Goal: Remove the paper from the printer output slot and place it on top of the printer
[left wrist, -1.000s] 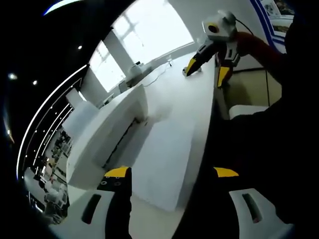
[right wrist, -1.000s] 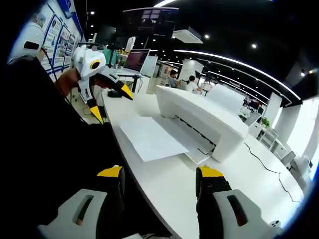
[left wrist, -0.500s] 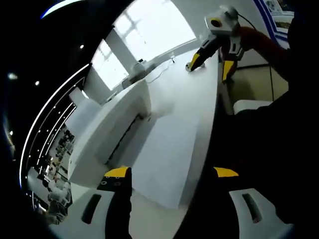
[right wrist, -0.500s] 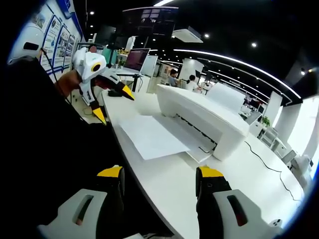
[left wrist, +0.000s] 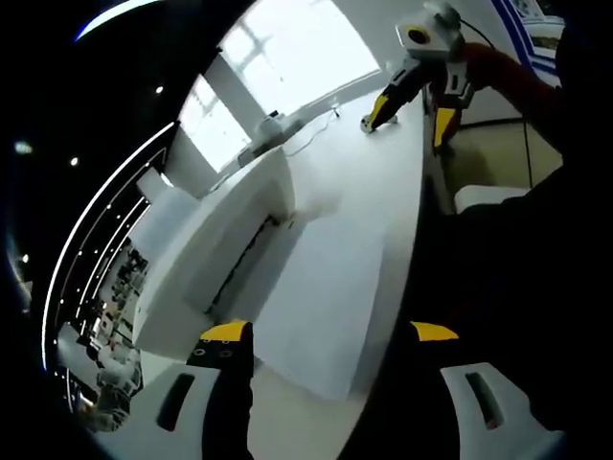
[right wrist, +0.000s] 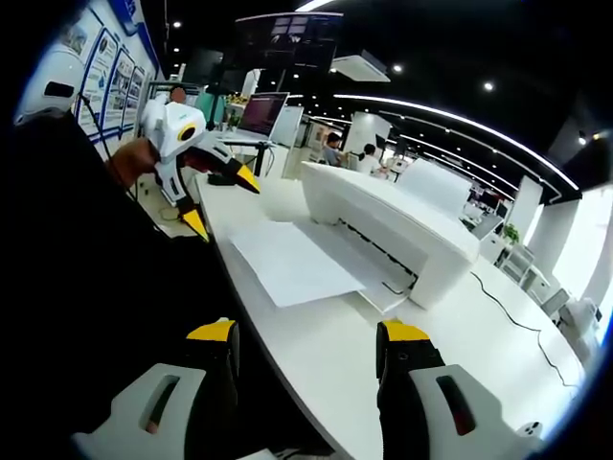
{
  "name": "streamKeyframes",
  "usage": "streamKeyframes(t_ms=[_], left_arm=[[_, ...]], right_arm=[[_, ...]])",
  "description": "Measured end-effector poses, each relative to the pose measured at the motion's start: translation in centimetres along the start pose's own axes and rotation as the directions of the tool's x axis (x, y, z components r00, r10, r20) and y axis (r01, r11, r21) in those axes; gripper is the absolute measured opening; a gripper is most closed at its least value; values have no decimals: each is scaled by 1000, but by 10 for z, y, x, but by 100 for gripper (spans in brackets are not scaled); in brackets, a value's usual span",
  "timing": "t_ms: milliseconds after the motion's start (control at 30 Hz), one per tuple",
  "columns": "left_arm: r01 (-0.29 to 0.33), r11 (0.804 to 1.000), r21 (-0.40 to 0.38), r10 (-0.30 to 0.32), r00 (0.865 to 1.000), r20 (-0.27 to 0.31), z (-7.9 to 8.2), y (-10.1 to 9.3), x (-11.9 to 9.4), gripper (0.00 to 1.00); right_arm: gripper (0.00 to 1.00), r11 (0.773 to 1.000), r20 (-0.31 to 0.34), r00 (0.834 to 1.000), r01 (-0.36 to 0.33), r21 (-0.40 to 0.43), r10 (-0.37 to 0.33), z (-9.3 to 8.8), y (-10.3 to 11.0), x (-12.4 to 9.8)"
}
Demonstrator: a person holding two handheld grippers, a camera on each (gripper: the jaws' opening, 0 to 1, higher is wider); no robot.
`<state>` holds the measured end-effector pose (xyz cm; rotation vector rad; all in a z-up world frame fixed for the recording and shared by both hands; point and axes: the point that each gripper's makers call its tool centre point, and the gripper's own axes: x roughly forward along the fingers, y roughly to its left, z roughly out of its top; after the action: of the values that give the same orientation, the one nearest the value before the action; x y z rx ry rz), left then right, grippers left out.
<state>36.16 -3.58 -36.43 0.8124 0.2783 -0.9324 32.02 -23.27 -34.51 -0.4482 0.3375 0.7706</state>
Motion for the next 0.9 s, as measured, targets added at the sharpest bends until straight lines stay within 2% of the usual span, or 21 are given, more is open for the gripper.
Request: streamKeyframes(t_ms=[567,900], left_arm=[[-10,1000,11,10,1000,3,-4,0,14,68],[-40,999,37,40,999,-3,-1,4,17,69]], right_arm=[[53,1000,0,1000,8,8,-8,-2,-5,-2],[53,1000,1,1000,8,10,-8,-3,-5,-2]])
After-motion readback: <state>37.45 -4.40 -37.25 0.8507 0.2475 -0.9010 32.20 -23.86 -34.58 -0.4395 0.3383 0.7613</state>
